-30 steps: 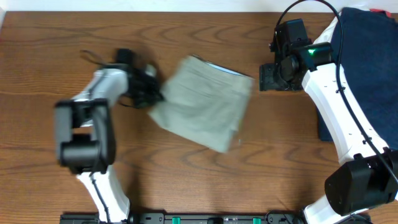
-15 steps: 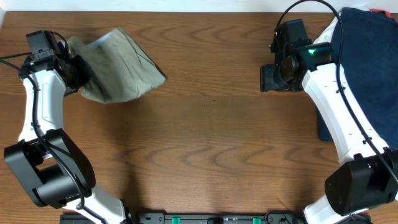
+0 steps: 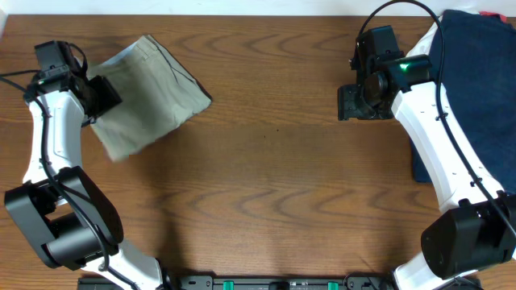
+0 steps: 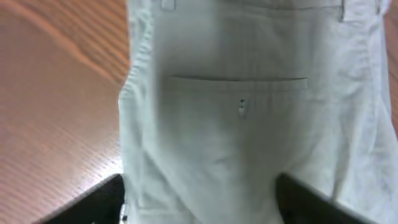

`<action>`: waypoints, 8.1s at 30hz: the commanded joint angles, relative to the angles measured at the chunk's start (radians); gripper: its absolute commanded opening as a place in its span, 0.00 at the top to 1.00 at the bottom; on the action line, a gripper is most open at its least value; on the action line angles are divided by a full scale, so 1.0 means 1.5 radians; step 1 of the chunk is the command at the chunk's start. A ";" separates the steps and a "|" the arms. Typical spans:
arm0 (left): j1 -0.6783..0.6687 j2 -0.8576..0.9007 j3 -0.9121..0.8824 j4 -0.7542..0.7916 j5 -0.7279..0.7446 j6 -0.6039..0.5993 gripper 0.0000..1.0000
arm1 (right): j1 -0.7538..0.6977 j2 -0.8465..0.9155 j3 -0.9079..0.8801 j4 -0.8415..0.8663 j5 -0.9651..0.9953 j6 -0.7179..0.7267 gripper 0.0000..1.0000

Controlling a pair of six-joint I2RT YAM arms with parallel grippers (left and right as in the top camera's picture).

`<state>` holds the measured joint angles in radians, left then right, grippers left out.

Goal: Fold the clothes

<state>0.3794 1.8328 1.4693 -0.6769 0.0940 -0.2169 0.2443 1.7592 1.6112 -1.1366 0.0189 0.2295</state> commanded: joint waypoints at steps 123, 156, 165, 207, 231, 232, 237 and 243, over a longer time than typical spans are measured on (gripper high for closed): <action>-0.347 -0.930 -0.475 -0.089 -0.001 0.006 0.02 | -0.244 -0.867 -0.683 0.035 -0.031 -0.011 0.01; -0.347 -0.930 -0.475 -0.089 -0.001 0.006 0.02 | -0.135 -1.170 -1.070 0.706 -0.018 -0.240 0.01; -0.347 -0.930 -0.475 -0.089 -0.001 0.006 0.02 | -0.136 -1.170 -1.070 0.708 -0.018 -0.236 0.01; -0.347 -1.013 -0.631 0.054 -0.049 0.072 0.02 | -0.136 -1.170 -1.070 0.708 -0.018 -0.236 0.01; -0.347 -1.221 -0.977 0.576 -0.015 0.297 0.02 | -0.136 -1.170 -1.070 0.708 -0.018 -0.236 0.01; -0.347 -1.221 -0.977 0.556 -0.015 0.296 0.02 | -0.136 -1.170 -1.070 0.708 -0.018 -0.236 0.01; -0.347 -1.221 -0.977 0.434 0.036 0.286 0.02 | -0.136 -1.170 -1.070 0.708 -0.018 -0.236 0.01; -0.347 -1.221 -0.977 0.411 0.035 0.264 0.02 | -0.136 -1.170 -1.070 0.708 -0.018 -0.236 0.01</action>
<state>-0.1387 0.0105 0.0120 -0.0147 0.1024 0.1841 0.0322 0.0113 0.0097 -0.0742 -0.0040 -0.1143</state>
